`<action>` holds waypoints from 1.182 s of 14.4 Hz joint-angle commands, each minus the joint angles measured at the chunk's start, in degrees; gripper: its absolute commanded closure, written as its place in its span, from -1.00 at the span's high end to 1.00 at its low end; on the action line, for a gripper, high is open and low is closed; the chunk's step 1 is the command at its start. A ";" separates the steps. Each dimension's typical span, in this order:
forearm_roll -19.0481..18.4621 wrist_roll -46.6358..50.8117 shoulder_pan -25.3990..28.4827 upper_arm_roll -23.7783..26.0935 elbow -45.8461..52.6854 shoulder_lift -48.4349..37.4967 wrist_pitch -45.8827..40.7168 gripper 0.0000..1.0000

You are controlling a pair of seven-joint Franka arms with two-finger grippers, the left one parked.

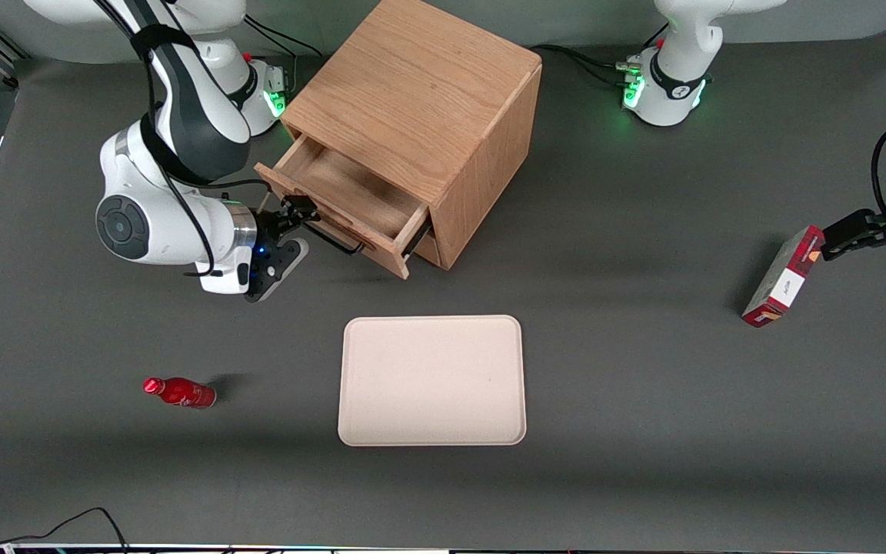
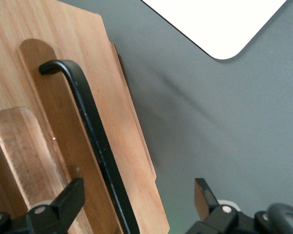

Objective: Close top drawer
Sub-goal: 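Push the drawer into the wooden cabinet with the right gripper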

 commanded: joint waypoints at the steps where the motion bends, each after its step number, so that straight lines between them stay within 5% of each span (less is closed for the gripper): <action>1: 1.89 -1.77 -0.59 0.29 -1.03 -0.88 -0.61 1.00; 12: 6.11 -0.37 -0.33 1.08 -6.82 -3.51 2.02 1.00; 17: 4.63 -0.63 -0.94 1.08 -4.73 -1.94 2.56 1.00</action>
